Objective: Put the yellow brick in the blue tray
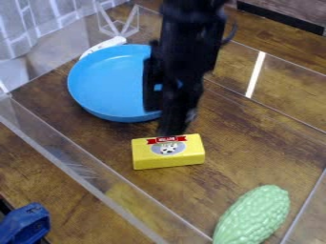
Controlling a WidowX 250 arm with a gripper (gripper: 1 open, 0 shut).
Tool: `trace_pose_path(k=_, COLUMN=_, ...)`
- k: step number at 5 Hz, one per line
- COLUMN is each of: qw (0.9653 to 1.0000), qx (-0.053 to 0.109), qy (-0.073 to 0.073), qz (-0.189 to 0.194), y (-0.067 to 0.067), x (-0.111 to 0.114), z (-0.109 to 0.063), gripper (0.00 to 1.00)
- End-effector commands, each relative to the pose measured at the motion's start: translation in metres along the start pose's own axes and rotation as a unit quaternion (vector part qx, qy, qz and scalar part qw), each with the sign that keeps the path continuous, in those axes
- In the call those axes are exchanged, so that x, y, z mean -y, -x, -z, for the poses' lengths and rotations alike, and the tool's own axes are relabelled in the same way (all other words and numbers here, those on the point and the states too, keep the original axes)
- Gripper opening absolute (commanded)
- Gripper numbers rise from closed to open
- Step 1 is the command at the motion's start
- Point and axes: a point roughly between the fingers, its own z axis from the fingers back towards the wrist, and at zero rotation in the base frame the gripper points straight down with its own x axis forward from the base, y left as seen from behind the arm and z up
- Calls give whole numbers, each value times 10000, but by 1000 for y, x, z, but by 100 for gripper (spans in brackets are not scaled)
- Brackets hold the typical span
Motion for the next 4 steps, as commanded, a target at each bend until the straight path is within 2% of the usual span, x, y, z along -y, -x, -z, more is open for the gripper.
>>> trace_pose_path(k=1, qw=9995, qx=223, qy=-137, qz=155, y=1, x=-8, z=27, gripper=100)
trace_pose_path(k=2, qw=9966, qx=337, qy=-233, qz=-720, y=5, x=-25, z=22, gripper=0)
trace_pose_path(k=4, qw=9969, qx=578, qy=-336, qz=-404, y=-4, x=-54, z=12, gripper=0)
